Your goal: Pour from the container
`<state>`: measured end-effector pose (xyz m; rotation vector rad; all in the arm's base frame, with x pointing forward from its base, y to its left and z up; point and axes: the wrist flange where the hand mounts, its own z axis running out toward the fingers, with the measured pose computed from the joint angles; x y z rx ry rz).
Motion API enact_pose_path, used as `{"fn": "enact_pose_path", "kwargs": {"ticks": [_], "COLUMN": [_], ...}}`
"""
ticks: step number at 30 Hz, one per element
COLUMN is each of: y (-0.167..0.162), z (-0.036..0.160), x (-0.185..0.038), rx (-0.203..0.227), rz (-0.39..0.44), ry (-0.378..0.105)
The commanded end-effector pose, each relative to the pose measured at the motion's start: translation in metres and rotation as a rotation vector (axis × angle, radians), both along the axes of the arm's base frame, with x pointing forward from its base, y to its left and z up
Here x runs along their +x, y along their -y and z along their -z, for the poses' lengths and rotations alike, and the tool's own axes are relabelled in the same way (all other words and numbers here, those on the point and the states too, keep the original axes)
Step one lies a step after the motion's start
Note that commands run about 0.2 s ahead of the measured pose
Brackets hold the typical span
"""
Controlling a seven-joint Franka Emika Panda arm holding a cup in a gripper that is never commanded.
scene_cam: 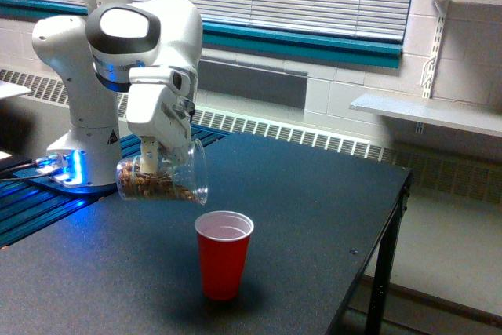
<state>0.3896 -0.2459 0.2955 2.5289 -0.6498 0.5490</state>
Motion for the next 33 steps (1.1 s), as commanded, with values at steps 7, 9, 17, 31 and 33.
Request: {"fn": "enact_pose_path", "kwargs": {"ticks": [7, 9, 17, 31, 33], "y": [-0.015, -0.015, -0.025, -0.030, -0.031], "z": [0.008, 0.010, 0.019, 0.021, 0.022], "x": [0.011, 0.011, 0.015, 0.020, 0.021], "rx": [-0.035, -0.047, -0.063, -0.104, -0.109], "rz": [-0.058, -0.067, -0.094, -0.103, -0.101], "ry": [-0.070, -0.090, -0.134, -0.202, -0.210]}}
